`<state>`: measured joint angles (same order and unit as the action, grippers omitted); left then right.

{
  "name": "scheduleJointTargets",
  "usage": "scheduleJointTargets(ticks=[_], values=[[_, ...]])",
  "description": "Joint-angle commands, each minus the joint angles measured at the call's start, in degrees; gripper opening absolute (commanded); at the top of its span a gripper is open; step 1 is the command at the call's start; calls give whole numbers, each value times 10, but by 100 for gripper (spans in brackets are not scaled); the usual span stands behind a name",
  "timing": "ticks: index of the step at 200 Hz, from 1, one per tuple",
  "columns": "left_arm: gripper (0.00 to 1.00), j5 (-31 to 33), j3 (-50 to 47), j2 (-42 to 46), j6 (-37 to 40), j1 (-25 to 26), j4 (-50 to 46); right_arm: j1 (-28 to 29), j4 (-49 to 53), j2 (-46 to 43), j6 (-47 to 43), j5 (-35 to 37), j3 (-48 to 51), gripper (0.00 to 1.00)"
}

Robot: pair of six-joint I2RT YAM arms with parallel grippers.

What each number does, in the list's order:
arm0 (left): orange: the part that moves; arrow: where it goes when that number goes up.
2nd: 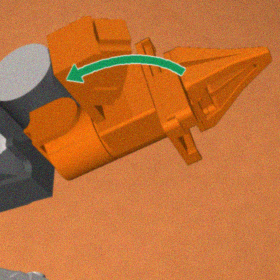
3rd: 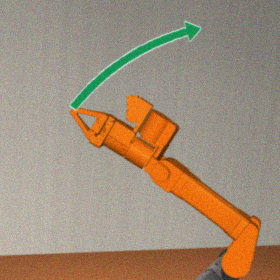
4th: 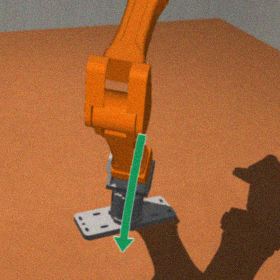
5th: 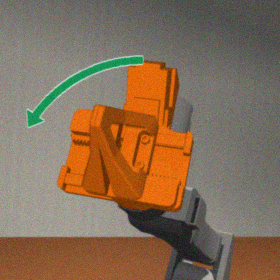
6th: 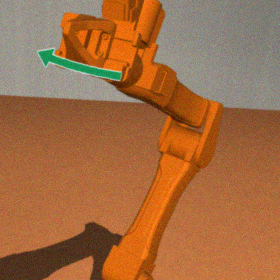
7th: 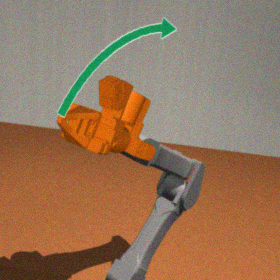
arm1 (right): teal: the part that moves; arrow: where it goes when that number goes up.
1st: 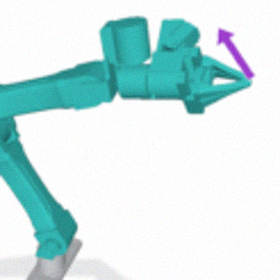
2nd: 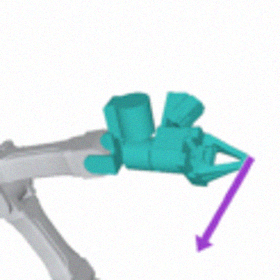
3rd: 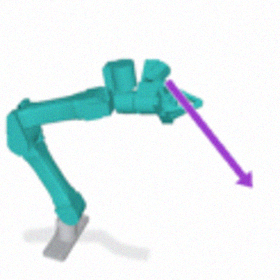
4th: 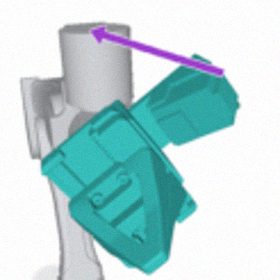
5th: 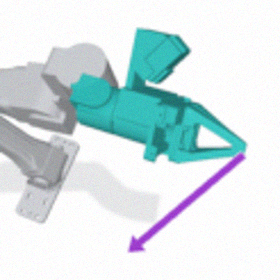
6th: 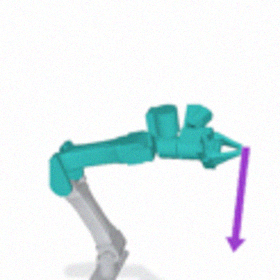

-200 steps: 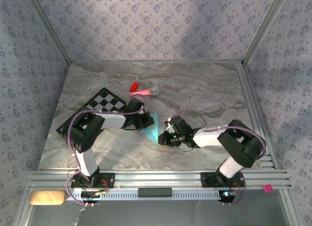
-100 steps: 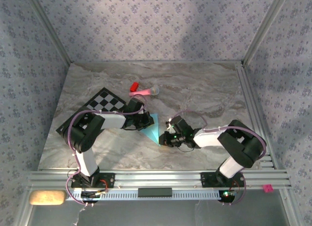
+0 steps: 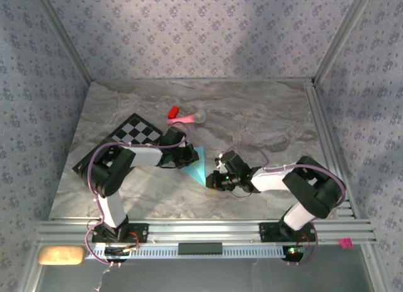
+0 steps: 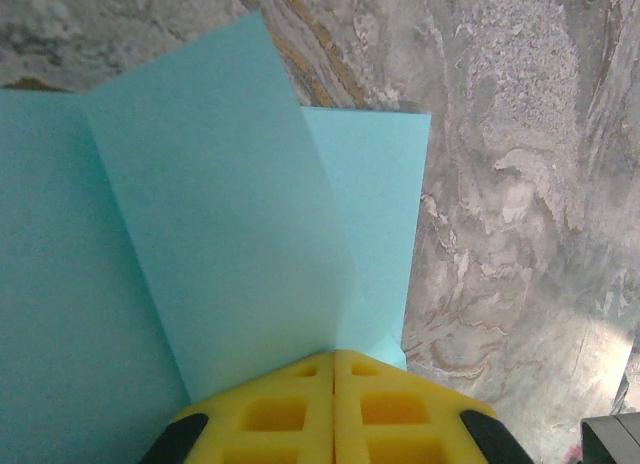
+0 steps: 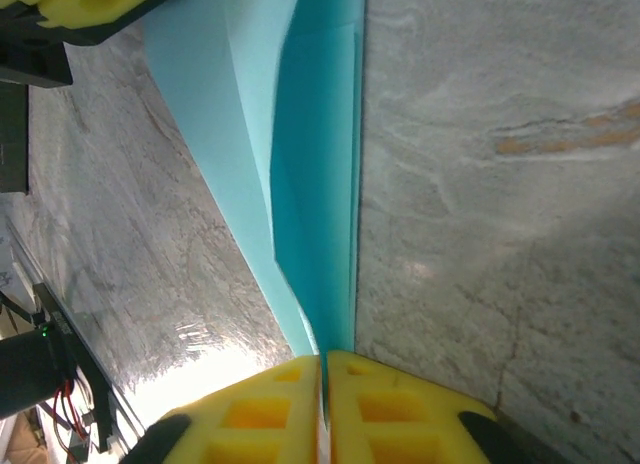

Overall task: Fold a paper plane with a square sheet of paper (pick it up from the middle)
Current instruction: Fourth fold the wing at the center of the table.

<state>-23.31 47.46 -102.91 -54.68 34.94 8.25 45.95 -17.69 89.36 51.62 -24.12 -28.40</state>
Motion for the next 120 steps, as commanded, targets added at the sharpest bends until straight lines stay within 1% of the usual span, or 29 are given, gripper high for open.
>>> scheduleJointTargets(ticks=[1,22,43,63,78,92,120], values=[[9,27,-13,-6,3,-1,-19,9,126,-24,-5,19,11,17],[9,28,-13,-5,4,-1,-18,2,151,-75,-17,29,-2,19],[9,28,-14,-6,3,-1,-17,-1,161,-106,-24,40,-12,22],[9,28,-17,-5,2,0,-15,-5,148,-115,-27,37,-19,16],[9,27,-16,-7,1,0,-14,-5,111,-99,-29,7,-31,10],[9,27,-16,-8,1,0,-14,-1,103,-68,-36,-15,-57,5],[9,27,-14,-10,3,0,-16,11,97,-8,-43,-26,-108,1]])
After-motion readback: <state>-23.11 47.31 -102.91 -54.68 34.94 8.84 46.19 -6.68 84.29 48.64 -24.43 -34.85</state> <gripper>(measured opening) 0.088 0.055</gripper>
